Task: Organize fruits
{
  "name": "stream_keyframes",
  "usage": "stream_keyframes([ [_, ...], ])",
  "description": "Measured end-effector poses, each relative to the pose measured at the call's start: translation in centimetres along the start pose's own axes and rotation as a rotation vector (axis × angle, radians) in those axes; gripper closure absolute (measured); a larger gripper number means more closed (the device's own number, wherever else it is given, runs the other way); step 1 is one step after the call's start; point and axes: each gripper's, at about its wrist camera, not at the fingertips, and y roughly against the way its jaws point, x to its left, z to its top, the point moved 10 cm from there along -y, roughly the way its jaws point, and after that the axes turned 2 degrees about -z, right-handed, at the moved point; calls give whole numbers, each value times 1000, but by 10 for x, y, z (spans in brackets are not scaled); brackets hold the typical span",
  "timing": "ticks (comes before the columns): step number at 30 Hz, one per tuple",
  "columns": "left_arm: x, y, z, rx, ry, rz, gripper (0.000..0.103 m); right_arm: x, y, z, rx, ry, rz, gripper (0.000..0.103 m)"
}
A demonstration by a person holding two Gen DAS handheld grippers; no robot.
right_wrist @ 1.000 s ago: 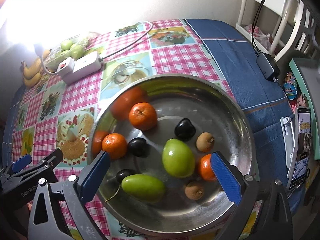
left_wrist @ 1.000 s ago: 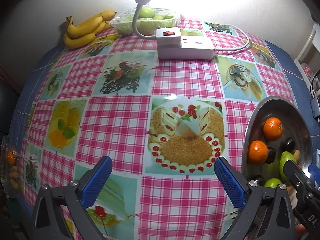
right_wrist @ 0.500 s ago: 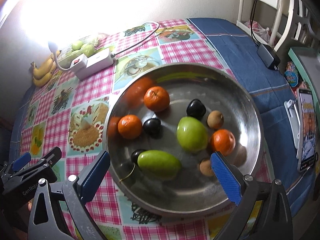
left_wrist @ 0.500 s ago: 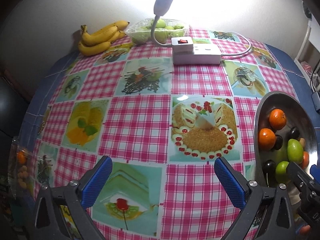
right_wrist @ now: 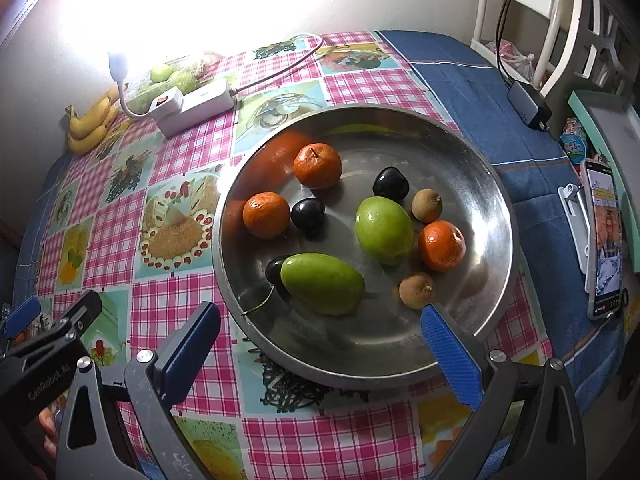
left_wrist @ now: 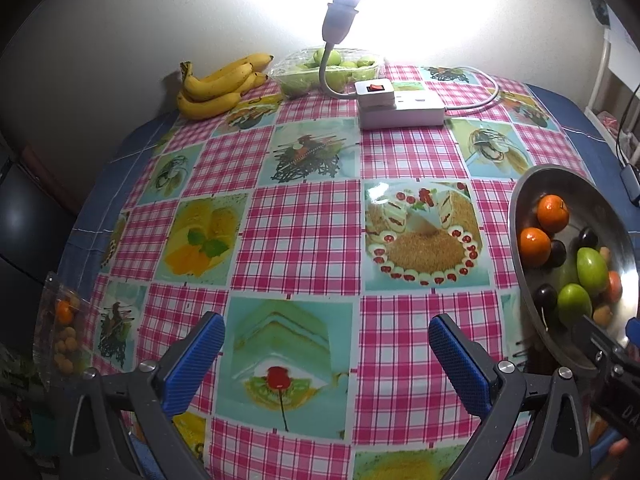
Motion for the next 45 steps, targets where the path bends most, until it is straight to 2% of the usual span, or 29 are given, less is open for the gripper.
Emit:
stream_keyframes([
  [25, 23, 36, -2, -72, 65, -18, 0, -8, 43, 0, -114, 4, -39, 3],
  [45, 19, 32, -2, -66, 49, -11, 0, -5, 33, -2, -79, -5, -17, 3],
])
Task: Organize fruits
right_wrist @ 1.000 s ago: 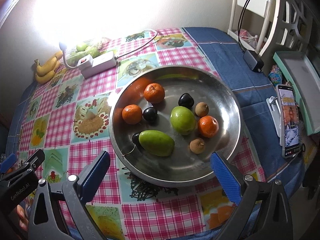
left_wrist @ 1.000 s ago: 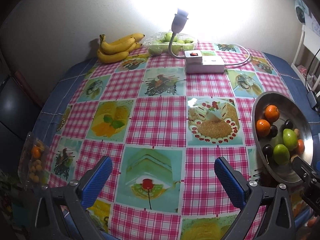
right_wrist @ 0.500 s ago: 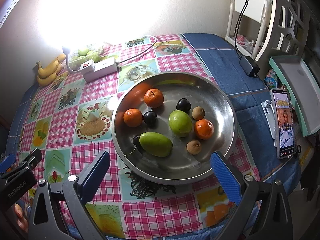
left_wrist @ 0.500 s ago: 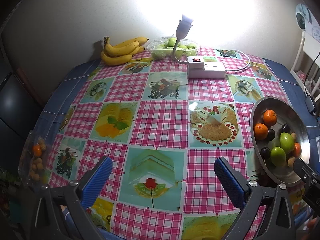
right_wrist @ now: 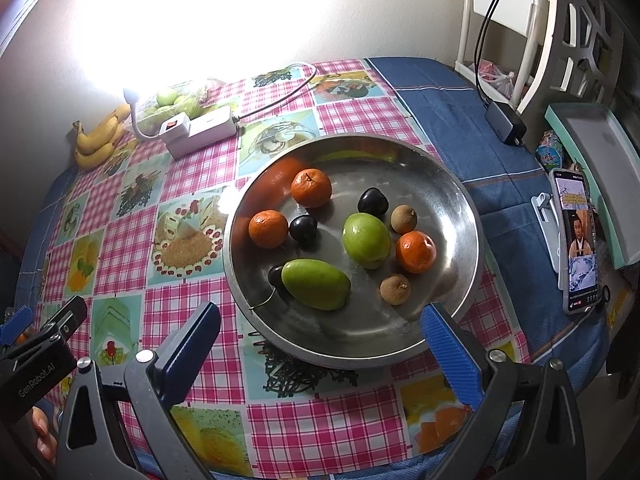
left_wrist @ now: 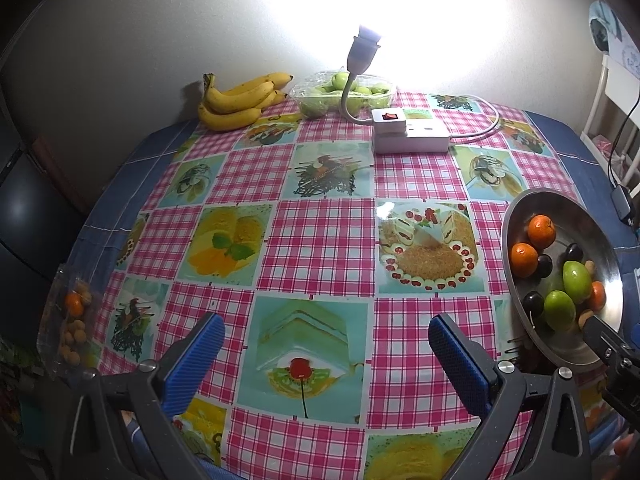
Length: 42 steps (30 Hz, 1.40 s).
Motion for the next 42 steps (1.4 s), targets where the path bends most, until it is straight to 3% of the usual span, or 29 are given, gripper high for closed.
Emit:
stream_keyframes([
  [42, -10, -3, -4, 12, -36, -29, 0, 7, -8, -3, 31, 36, -7, 3],
])
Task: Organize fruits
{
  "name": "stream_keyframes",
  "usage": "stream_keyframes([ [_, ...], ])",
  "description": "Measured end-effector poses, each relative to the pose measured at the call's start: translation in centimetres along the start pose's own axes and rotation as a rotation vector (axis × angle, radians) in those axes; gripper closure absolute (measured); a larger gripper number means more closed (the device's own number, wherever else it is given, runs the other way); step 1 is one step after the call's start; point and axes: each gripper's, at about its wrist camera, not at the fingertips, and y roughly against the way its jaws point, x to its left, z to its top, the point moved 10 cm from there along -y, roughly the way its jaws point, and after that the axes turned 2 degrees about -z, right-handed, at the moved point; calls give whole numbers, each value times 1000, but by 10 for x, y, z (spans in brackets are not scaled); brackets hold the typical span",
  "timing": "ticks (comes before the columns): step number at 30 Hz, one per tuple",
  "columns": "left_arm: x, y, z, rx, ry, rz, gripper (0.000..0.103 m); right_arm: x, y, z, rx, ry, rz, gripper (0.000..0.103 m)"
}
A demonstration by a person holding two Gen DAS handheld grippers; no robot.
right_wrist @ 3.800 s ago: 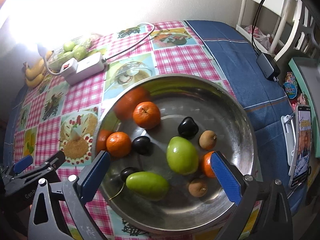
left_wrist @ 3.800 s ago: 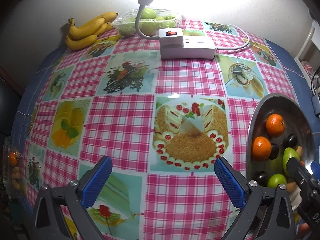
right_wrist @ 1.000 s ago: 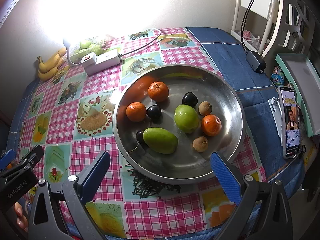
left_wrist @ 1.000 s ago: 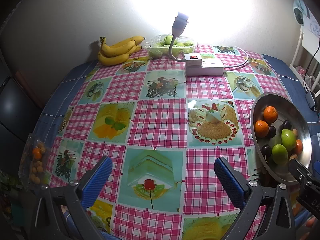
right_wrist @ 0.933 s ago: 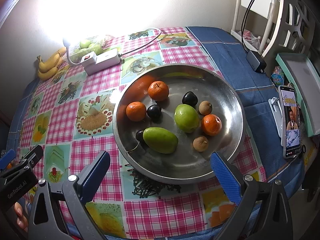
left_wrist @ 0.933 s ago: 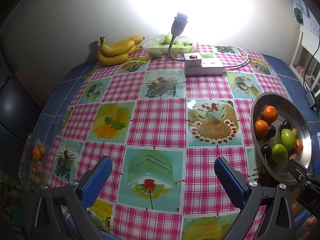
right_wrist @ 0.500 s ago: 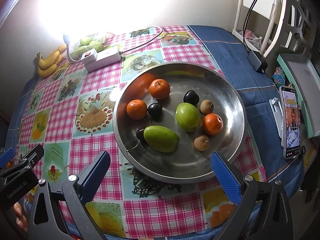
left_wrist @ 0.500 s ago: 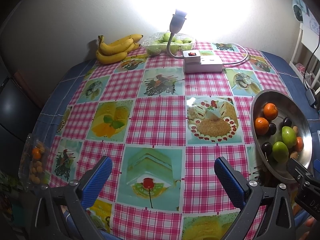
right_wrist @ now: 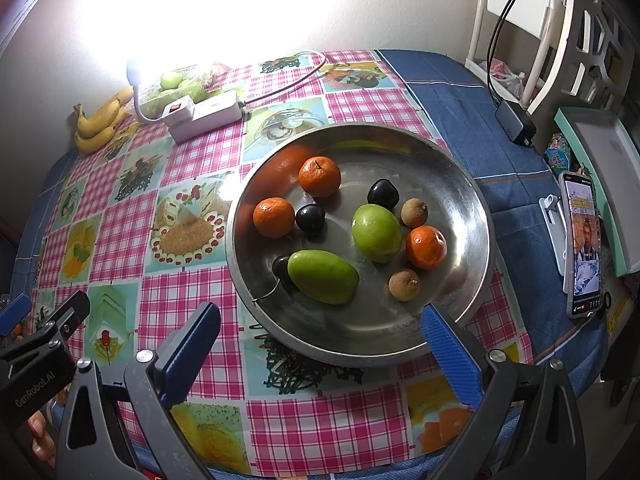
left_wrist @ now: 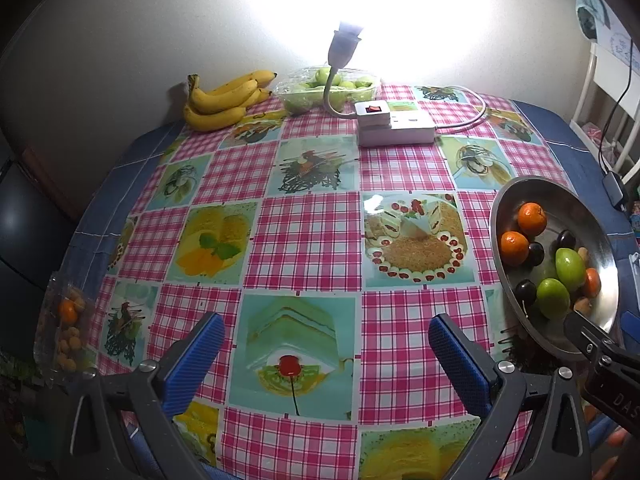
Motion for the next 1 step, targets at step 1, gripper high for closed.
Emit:
stream_keyframes([
  [1, 0, 0, 0, 0, 2, 0, 0, 0, 0, 0, 0, 0, 0, 3],
])
